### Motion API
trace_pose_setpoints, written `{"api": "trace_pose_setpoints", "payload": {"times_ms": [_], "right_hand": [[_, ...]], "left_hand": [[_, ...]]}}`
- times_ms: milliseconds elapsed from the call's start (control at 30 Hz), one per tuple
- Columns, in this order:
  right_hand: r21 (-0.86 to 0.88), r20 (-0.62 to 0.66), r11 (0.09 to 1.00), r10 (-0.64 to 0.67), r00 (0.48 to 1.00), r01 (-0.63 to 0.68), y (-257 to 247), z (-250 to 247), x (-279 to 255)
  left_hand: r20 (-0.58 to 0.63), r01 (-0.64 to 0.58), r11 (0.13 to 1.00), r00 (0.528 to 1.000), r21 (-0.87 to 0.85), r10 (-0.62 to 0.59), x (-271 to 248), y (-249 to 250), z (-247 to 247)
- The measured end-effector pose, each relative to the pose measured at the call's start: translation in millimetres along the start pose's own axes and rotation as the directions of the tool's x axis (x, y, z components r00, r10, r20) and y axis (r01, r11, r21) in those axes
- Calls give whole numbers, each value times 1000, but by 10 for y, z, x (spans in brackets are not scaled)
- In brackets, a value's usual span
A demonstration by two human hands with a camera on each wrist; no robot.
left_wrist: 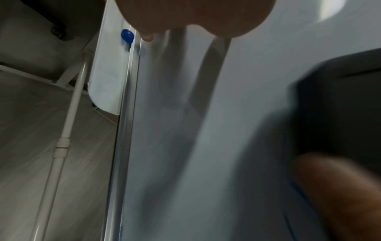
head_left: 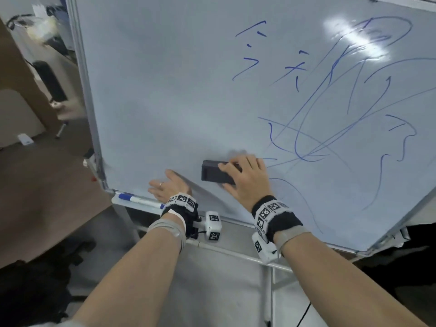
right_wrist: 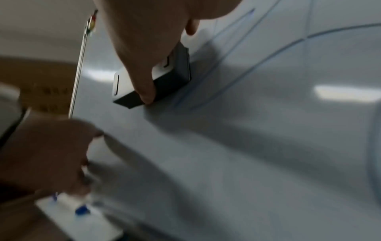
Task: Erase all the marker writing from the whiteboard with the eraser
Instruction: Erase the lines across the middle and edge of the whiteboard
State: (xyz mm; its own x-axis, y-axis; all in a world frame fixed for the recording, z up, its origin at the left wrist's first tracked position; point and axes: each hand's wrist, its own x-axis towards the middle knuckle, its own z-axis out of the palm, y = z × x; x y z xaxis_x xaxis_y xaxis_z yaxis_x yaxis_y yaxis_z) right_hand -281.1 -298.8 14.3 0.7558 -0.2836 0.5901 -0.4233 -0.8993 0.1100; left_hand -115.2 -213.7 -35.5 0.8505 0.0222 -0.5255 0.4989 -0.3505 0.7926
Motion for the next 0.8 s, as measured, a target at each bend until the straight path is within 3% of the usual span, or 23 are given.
{"api": "trace_pose_setpoints", "payload": {"times_ms": [67, 167, 233, 300, 367, 433, 500, 600, 700, 800], "right_hand": [[10, 4, 999, 40, 999, -40, 64, -21, -63], [75, -222, 971, 240, 945, -229, 250, -266, 197], [88, -297, 961, 278, 914, -263, 358, -369, 322], [76, -250, 974, 226, 942, -214, 348, -302, 244], [29, -118, 997, 68, 991, -65, 277, -95, -48], [-32, 32, 993, -114, 993, 115, 271, 100, -430], [-61, 110, 983, -164, 980, 171, 351, 136, -628], [-61, -15, 997, -49, 999, 48, 467, -52, -366], [-18, -223, 993, 112, 968, -119, 513, -322, 158], [7, -209, 998, 65, 976, -65, 385, -276, 230]], "left_hand": [[-2, -9, 1000, 1000, 2, 9, -19, 0, 13], [-40, -24, 1000, 999, 7, 24, -72, 22, 24], [-42, -30, 999, 999, 14, 31, -130, 15, 51], [-44, -50, 999, 998, 6, 51, -174, -33, 103], [-46, -86, 996, 995, 5, 86, -193, -103, 164], [-39, -119, 993, 992, 9, 120, -206, -186, 222], [-39, -130, 991, 991, 13, 131, -243, -249, 272], [-66, -117, 993, 991, -15, 116, -367, -271, 294], [-44, -105, 994, 994, -33, 103, -503, -237, 275], [-35, -143, 989, 989, -41, 141, -459, -280, 258]]}}
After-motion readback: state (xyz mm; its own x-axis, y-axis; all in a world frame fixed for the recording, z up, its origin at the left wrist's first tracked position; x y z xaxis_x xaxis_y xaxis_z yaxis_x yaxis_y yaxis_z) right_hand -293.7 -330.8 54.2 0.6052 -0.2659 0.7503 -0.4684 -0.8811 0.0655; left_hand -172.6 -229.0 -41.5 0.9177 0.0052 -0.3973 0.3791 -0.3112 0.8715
